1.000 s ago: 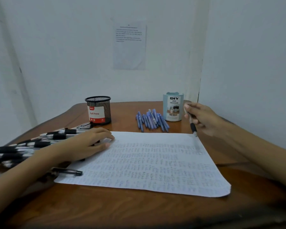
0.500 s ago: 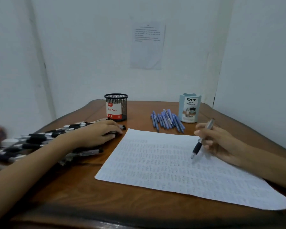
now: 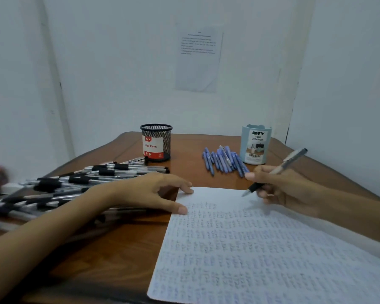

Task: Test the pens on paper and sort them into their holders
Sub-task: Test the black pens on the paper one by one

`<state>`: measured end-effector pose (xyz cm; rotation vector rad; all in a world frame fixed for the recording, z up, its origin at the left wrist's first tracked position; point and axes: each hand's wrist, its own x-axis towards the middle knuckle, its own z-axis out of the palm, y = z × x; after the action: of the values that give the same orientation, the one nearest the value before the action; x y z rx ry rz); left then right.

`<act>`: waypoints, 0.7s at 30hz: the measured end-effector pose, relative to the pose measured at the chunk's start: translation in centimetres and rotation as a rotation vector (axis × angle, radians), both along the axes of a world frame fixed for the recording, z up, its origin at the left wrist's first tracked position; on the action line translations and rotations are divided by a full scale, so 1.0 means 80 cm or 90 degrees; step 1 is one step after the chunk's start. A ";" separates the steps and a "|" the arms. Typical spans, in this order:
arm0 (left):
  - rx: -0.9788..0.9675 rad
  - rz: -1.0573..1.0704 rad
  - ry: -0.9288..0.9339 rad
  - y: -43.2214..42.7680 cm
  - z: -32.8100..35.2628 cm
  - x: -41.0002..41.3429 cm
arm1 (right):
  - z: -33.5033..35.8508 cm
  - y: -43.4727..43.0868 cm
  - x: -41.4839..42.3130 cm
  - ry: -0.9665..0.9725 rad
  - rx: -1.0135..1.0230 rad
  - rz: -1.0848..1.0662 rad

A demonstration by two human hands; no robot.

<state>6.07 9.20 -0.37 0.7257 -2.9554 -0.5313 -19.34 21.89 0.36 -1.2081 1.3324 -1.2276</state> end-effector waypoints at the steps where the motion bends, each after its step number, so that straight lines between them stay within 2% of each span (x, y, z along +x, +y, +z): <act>1: 0.010 -0.002 -0.005 -0.001 0.002 0.003 | 0.000 -0.010 0.010 0.003 -0.006 0.019; 8: 0.027 0.007 -0.006 -0.002 0.000 0.006 | -0.012 -0.059 0.066 0.042 -0.047 0.121; 11: 0.038 -0.031 -0.013 0.002 -0.008 -0.002 | -0.020 -0.060 0.072 0.044 -0.094 0.083; 16: 0.020 -0.028 -0.033 -0.004 -0.007 -0.003 | -0.026 -0.059 0.073 0.166 -0.156 0.022; 21: -0.014 -0.047 0.001 -0.005 -0.009 -0.005 | -0.028 -0.061 0.069 0.200 -0.152 -0.006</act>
<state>5.66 8.80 -1.06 0.6165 -2.9911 -0.5031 -13.85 17.00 -1.89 -1.6181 1.4460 -1.2665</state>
